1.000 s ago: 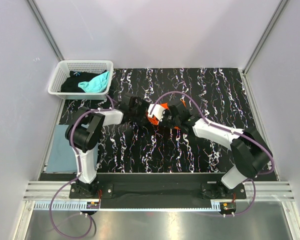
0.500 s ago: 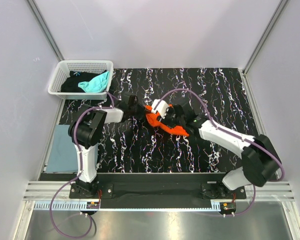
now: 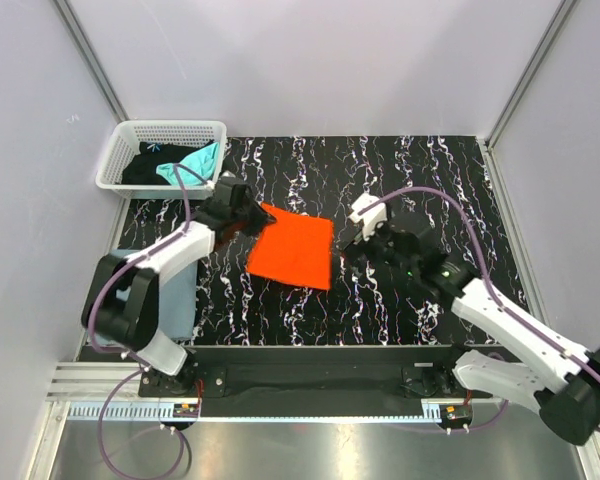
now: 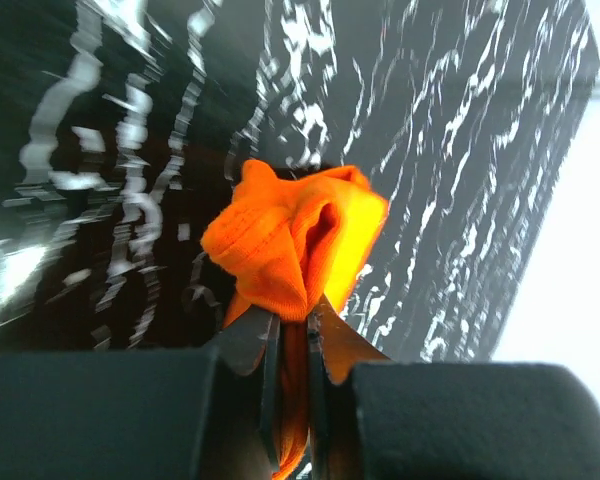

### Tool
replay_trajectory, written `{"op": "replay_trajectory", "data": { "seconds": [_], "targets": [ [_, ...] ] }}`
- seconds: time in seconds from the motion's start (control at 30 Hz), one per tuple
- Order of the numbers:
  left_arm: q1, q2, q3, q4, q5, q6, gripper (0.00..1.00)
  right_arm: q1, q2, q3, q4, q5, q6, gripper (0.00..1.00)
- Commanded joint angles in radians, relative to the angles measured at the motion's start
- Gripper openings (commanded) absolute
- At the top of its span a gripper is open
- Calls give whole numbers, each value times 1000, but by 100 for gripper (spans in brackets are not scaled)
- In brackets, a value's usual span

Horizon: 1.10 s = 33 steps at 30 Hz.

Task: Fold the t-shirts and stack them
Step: Neatly place the folded tshirt to the corner

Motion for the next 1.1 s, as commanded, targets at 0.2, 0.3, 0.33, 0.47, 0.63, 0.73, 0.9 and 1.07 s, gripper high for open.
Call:
{"op": "replay_trajectory", "data": {
  "seconds": [0.2, 0.3, 0.33, 0.47, 0.63, 0.73, 0.9, 1.07],
  "targets": [
    [90, -194, 69, -473, -338, 62, 0, -3, -135, -5, -78, -32, 205, 100],
    [118, -197, 139, -594, -422, 53, 0, -3, -135, -2, -102, -24, 196, 100],
    [130, -195, 173, -617, -444, 50, 0, -4, -135, -2, -105, -23, 195, 100],
    [184, -200, 250, -685, -509, 88, 0, -3, -141, 2, -119, -32, 193, 100],
    [273, -151, 390, -749, -535, 111, 0, -3, -157, -2, -131, -34, 198, 100],
    [301, -95, 507, -837, -585, 88, 0, -3, -161, -7, -139, -37, 196, 100],
    [350, -31, 644, -975, -618, 80, 0, -3, -166, -11, -144, -32, 196, 100],
    [419, -14, 713, -1049, -627, 100, 0, -3, -164, -10, -144, -32, 195, 100]
  ]
}}
